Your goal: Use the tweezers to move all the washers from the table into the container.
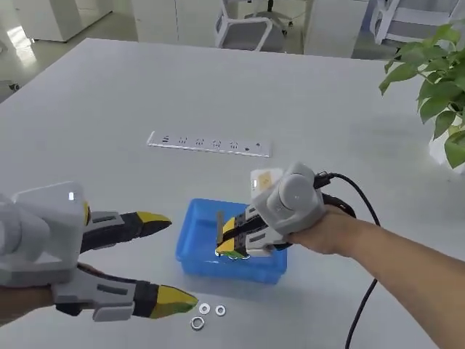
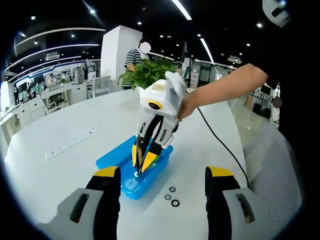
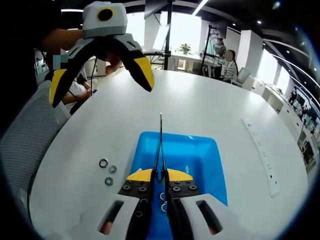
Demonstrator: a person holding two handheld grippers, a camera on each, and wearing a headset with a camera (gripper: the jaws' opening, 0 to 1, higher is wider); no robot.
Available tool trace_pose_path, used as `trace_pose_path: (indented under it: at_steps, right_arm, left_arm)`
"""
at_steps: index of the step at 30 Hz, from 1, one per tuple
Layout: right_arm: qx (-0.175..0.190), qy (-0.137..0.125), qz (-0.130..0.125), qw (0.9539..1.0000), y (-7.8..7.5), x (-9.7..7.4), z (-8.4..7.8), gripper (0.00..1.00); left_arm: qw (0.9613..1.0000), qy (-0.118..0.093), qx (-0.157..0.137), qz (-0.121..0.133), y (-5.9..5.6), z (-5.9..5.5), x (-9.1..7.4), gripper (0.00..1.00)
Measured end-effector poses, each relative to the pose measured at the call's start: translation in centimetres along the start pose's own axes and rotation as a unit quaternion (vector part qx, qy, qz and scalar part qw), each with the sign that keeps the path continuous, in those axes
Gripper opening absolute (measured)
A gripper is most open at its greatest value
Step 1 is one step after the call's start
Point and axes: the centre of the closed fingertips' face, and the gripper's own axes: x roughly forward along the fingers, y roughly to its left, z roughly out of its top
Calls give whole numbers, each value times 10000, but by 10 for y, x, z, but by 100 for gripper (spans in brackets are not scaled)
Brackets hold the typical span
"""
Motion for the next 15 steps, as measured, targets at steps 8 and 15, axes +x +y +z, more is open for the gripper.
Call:
trace_pose_path:
  at_steps: [8,15]
  right_arm:
    - [-18,68,44,10000,2,2,-4,9]
    - [-5,87,46,10000,2,2,-7,9]
  left_arm:
    - [9994,83,341,-54,17,12,15,50]
    - [9983,113,553,-123,27,19,28,36]
